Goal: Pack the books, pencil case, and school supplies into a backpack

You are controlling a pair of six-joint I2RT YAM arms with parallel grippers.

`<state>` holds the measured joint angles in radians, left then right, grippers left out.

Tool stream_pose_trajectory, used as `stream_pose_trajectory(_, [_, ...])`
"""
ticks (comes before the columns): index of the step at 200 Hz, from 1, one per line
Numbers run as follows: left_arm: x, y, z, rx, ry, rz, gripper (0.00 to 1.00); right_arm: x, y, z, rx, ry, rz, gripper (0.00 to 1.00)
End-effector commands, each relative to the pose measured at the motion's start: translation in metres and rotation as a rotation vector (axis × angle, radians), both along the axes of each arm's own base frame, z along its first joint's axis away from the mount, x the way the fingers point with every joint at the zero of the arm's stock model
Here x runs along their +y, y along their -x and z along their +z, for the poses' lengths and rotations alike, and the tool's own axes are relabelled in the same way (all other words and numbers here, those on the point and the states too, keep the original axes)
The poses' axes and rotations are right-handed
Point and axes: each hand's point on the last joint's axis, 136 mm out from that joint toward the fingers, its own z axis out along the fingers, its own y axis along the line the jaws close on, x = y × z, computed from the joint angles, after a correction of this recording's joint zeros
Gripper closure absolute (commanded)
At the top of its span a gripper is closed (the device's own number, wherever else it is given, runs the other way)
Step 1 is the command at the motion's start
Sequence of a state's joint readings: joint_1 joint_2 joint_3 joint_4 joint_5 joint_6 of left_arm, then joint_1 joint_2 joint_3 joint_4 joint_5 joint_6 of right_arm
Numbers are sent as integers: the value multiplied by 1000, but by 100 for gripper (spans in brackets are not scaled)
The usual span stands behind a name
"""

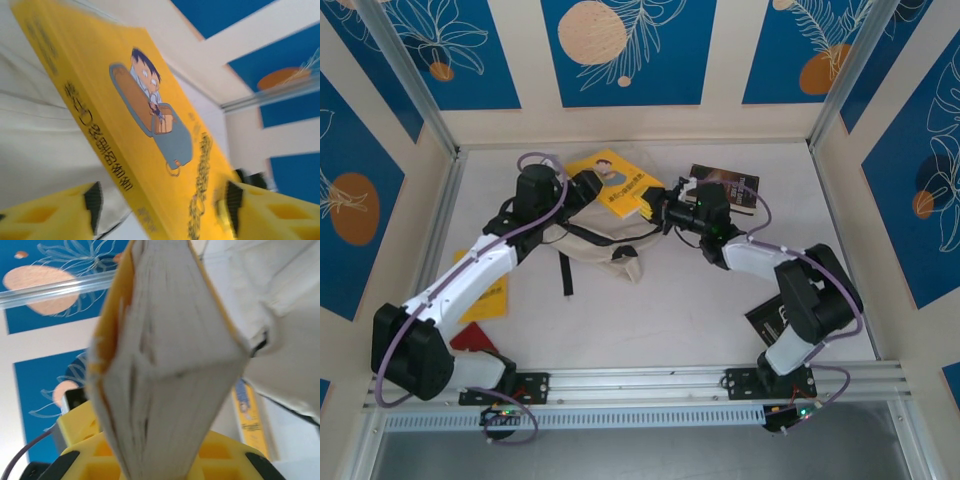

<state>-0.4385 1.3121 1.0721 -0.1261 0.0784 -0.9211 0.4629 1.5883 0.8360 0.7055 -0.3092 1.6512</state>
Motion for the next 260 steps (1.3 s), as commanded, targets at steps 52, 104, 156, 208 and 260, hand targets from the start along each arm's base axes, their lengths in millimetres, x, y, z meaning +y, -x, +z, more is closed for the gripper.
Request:
stream_pose_trajectory(52, [4, 42, -45, 81, -568, -473, 11, -102, 23, -25, -58, 441, -138, 95])
stream_pose_trajectory(104, [-32, 36, -68, 55, -802, -684, 11, -169, 41, -34, 1, 591, -259, 95])
stream_pose_trajectory(156, [-72, 37, -107, 104, -1040, -867, 16, -197, 45, -40, 48, 594, -304, 95])
stream_pose_trajectory(208, [-107, 23, -139, 138, -1202, -934, 18, -209, 48, -48, 82, 575, -321, 95])
stream_pose_trajectory(260, [-120, 3, -161, 193, -1266, -935, 19, -212, 50, -52, 95, 565, -327, 95])
